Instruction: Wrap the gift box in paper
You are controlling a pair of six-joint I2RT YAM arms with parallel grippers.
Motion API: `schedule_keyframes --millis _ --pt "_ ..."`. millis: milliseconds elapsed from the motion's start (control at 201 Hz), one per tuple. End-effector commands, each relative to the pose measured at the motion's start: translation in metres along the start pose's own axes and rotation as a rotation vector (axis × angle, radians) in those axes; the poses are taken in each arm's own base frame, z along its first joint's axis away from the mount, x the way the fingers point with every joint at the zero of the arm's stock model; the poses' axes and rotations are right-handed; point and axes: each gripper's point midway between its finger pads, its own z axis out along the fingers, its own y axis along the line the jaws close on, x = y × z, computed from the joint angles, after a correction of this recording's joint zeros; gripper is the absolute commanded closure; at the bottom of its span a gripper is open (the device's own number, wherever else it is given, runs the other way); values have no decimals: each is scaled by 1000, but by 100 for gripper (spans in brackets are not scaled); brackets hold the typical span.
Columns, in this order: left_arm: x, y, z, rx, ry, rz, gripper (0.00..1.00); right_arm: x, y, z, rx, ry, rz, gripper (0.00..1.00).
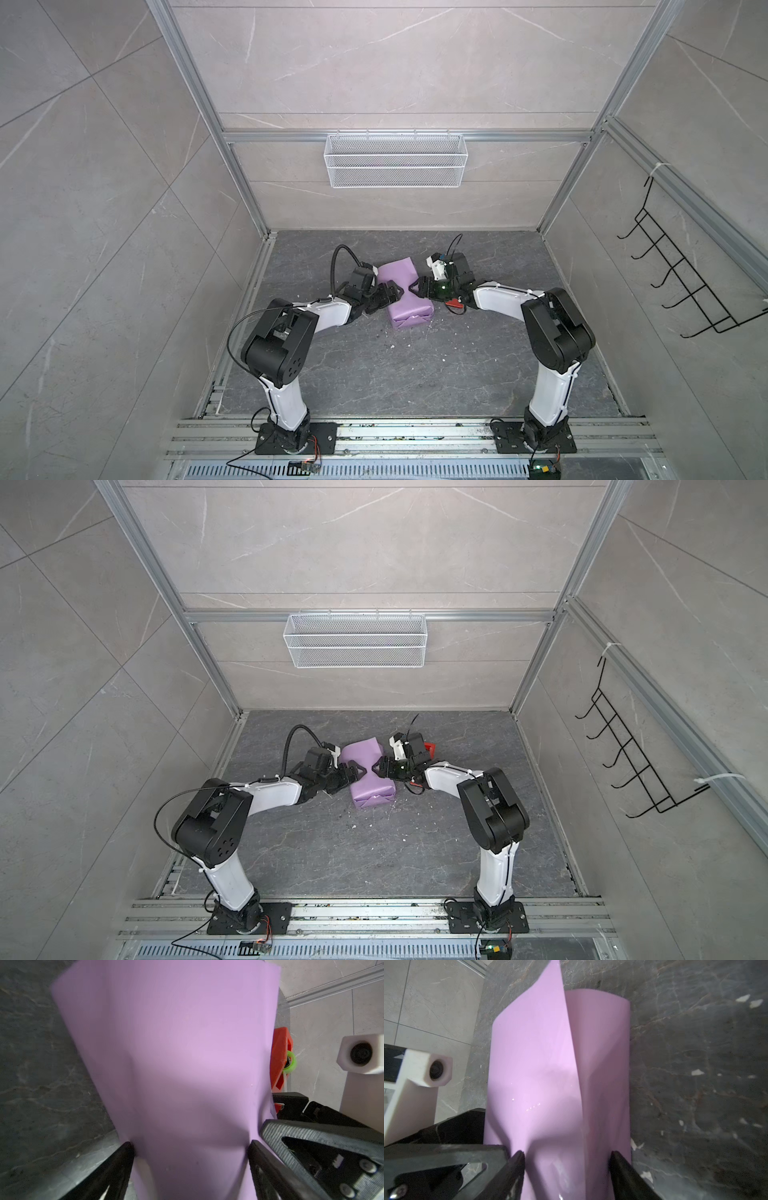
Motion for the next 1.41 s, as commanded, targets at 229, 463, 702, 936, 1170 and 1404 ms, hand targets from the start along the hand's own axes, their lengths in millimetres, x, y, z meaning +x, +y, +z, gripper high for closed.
schedule_keyframes --millis 229,463,702,936,1170,1404 --pt "-21 -59 -13 178 -11 60 12 -29 52 -19 -181 -85 -39 34" --pt "-33 -81 -28 225 -45 94 11 -34 65 -36 -207 -119 -63 34" --pt "-38 -95 -37 263 -64 113 11 -29 71 -46 -220 -134 -86 34" --pt "-38 -98 -43 276 -74 136 10 -22 70 -53 -228 -152 -103 34" --pt "-35 -100 -47 288 -79 146 8 -19 69 -54 -237 -162 -108 34" --pt "-36 -102 -53 292 -89 159 5 -17 67 -54 -229 -168 -116 34"
